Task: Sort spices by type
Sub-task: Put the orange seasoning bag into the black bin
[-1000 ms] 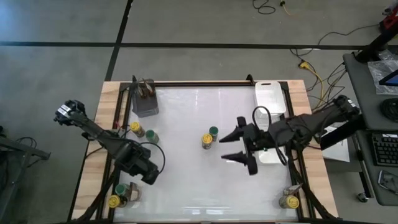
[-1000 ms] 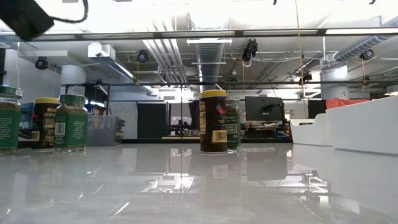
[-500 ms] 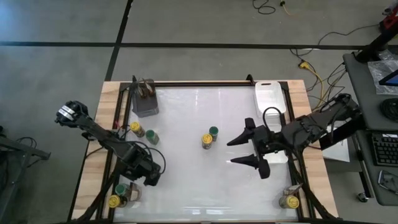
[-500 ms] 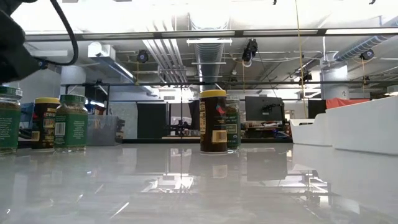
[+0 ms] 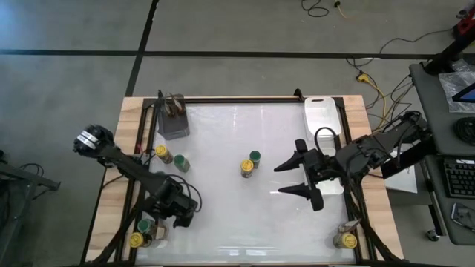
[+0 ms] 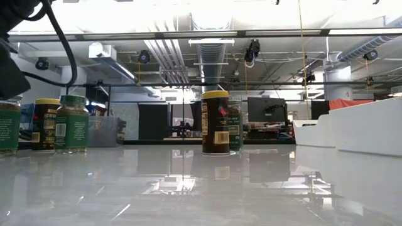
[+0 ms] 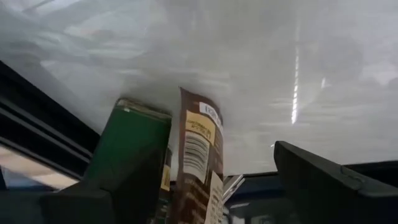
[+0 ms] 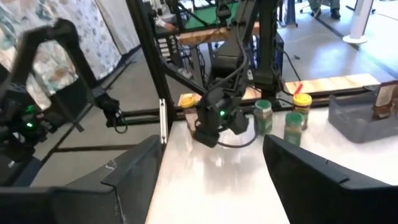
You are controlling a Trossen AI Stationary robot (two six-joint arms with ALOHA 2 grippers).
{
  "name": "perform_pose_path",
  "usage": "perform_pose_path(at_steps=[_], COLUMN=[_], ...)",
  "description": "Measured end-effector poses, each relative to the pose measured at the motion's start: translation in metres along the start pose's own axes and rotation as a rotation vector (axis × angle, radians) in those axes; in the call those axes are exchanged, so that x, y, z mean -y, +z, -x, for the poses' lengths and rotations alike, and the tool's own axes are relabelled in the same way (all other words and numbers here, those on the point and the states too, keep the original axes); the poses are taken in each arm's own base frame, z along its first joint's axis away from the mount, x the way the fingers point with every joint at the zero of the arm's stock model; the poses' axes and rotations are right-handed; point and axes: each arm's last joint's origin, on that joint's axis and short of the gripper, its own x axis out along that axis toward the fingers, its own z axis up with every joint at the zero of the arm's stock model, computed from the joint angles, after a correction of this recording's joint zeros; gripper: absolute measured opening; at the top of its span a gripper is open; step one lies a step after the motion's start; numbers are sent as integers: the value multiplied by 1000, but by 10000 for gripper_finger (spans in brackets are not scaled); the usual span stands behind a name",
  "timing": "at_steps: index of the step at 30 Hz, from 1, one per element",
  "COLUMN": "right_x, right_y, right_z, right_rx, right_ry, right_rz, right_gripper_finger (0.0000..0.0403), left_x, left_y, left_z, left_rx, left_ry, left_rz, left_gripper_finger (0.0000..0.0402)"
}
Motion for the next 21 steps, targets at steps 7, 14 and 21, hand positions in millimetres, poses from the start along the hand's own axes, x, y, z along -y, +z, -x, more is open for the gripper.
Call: perform_pose_path(at_steps=[7, 14, 21], right_x=[0, 0, 1], right_y=[-2, -2, -5], right_z=[0, 0, 0], right_rx=[-15, -21, -48], right_ry=[-3, -4, -13], right_rz=[5, 6, 3], right_gripper_finger=[262, 266, 276], left_x=[12, 14, 14], left_y=[1, 6, 6], left_z=[-10, -23, -24], left_rx=[-64, -120, -132], left_ry=[51, 113, 119], left_rz=[-61, -51, -66], left_gripper_finger=[287, 258, 220])
